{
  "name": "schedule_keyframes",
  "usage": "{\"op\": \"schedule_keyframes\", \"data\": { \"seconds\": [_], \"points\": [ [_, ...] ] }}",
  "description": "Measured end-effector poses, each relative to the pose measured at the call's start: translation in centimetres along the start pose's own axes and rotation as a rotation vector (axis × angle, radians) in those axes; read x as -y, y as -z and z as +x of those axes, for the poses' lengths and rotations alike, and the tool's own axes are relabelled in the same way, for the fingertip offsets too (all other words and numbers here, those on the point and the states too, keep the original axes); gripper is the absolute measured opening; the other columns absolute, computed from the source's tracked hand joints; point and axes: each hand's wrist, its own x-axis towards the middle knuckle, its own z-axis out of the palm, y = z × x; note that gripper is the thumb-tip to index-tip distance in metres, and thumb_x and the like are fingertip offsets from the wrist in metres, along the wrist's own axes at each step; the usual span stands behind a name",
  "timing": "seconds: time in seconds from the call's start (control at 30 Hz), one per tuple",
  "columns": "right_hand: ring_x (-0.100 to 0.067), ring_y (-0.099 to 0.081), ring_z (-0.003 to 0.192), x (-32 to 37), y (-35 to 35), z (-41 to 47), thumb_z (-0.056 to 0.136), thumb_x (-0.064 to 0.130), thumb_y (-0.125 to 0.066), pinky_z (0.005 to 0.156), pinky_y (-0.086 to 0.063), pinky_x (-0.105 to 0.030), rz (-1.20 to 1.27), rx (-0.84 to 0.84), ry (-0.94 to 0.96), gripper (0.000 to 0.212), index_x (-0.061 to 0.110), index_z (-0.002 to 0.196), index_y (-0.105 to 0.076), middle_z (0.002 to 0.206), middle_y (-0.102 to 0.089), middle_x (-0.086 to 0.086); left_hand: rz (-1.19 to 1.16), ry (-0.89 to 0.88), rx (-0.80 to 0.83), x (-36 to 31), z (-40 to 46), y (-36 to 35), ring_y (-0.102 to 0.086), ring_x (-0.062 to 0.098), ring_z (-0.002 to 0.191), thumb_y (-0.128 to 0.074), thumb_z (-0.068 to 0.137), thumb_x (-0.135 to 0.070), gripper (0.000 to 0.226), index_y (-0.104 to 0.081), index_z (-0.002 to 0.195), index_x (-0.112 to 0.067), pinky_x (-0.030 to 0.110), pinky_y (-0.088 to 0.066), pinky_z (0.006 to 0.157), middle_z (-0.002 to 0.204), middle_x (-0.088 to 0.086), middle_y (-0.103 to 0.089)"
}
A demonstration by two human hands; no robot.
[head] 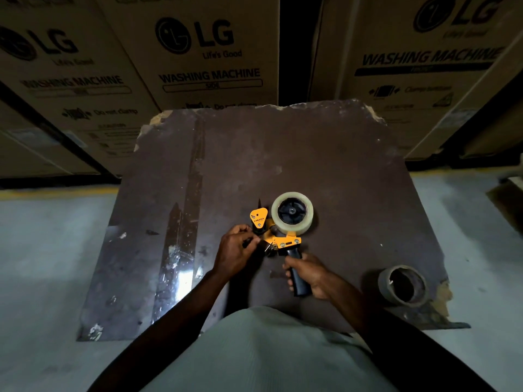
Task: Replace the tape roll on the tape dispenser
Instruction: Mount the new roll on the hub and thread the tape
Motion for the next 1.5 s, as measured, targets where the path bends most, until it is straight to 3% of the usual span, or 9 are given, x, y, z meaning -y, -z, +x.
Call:
{"op": "schedule_keyframes", "data": {
  "seconds": [0.2, 0.4, 0.7, 0.9, 1.03, 1.13, 1.23, 1.43, 1.5],
  "points": [
    [-0.019, -0.051, 0.043, 0.4, 0.5, 0.0, 0.096, 0.009, -0.053, 0.044, -0.045, -0.025, 0.088, 0.006, -0.009, 0.022, 0.011, 0.074, -0.053, 0.052, -0.052, -0.005, 0.027, 0.019, -0.027, 3.2, -1.8, 3.2, -0.067, 0.008, 0.091, -0.055, 0.085, -0.044, 0.041, -0.078, 0.093, -0.011, 0.012, -0.047, 0.086, 0.101, 0.001, -0.076],
    [-0.019, -0.05, 0.044, 0.3, 1.3, 0.2, 0.095, 0.01, -0.055, 0.044, -0.046, -0.026, 0.067, 0.016, -0.015, 0.018, 0.011, 0.077, -0.053, 0.056, -0.053, -0.006, 0.029, 0.049, 0.028, 4.4, -0.4, 4.0, -0.066, 0.019, 0.076, -0.057, 0.09, -0.041, 0.026, -0.068, 0.084, -0.019, 0.04, -0.056, 0.072, 0.08, 0.001, -0.069],
    [-0.016, -0.046, 0.042, 0.0, 2.2, -0.5, 0.089, 0.007, -0.057, 0.044, -0.044, -0.025, -0.076, 0.014, -0.008, 0.008, 0.013, 0.088, -0.052, 0.057, -0.052, -0.004, 0.149, -0.069, 0.052, 3.4, 4.1, 5.0, -0.065, 0.016, 0.07, -0.051, 0.091, -0.043, 0.032, -0.07, 0.084, -0.017, 0.034, -0.053, 0.065, 0.077, 0.0, -0.072],
    [-0.015, -0.045, 0.042, 0.0, 2.1, -0.8, 0.092, 0.008, -0.055, 0.042, -0.043, -0.024, -0.083, 0.02, -0.009, 0.009, 0.013, 0.086, -0.05, 0.055, -0.052, -0.003, 0.068, 0.103, 0.166, 0.7, 7.1, 3.3, -0.059, -0.001, 0.046, -0.065, 0.091, -0.022, 0.012, -0.074, 0.084, -0.018, 0.025, -0.051, 0.056, 0.064, -0.001, -0.068],
    [-0.015, -0.045, 0.042, 0.0, 2.1, -0.7, 0.093, 0.01, -0.055, 0.043, -0.043, -0.023, -0.079, 0.026, -0.034, 0.01, 0.013, 0.084, -0.05, 0.055, -0.051, -0.002, -0.008, 0.115, 0.148, 0.0, 7.5, 2.2, -0.062, -0.005, 0.067, -0.07, 0.088, -0.014, 0.009, -0.078, 0.09, -0.01, 0.02, -0.049, 0.067, 0.08, -0.001, -0.074],
    [-0.015, -0.045, 0.042, 0.0, 2.1, -0.7, 0.093, 0.01, -0.055, 0.043, -0.042, -0.023, -0.082, 0.027, -0.042, 0.013, 0.012, 0.082, -0.051, 0.055, -0.051, -0.003, -0.118, 0.222, 0.128, -0.1, 7.1, 1.2, -0.058, -0.02, 0.059, -0.072, 0.086, -0.008, 0.012, -0.077, 0.096, -0.003, 0.004, -0.044, 0.063, 0.087, 0.004, -0.074],
    [-0.015, -0.046, 0.042, 0.0, 2.2, -0.7, 0.095, 0.011, -0.055, 0.044, -0.043, -0.024, -0.098, 0.022, -0.043, 0.012, 0.012, 0.084, -0.051, 0.054, -0.052, -0.002, -0.275, 0.352, 0.108, -0.5, 6.8, 0.3, -0.057, -0.018, 0.055, -0.073, 0.084, -0.006, 0.013, -0.076, 0.096, -0.004, 0.013, -0.047, 0.063, 0.088, 0.01, -0.074],
    [-0.019, -0.051, 0.044, 0.1, 2.1, -0.7, 0.091, 0.009, -0.058, 0.045, -0.046, -0.026, -0.083, 0.03, -0.044, 0.012, 0.011, 0.079, -0.054, 0.056, -0.054, -0.004, -0.396, 0.461, 0.094, 0.2, 5.7, 0.2, -0.054, 0.014, 0.063, -0.061, 0.078, -0.071, 0.057, -0.071, 0.077, -0.015, 0.033, -0.045, 0.064, 0.07, -0.001, -0.064],
    [-0.021, -0.055, 0.046, 0.0, 2.1, -0.9, 0.091, 0.009, -0.059, 0.048, -0.047, -0.029, -0.096, 0.033, -0.036, 0.011, 0.009, 0.08, -0.056, 0.056, -0.056, -0.005, -0.42, 0.45, 0.124, -0.2, 5.0, 0.3, -0.065, 0.022, 0.066, -0.068, 0.069, -0.072, 0.057, -0.075, 0.075, -0.016, 0.039, -0.052, 0.065, 0.072, -0.004, -0.073]
  ]
}}
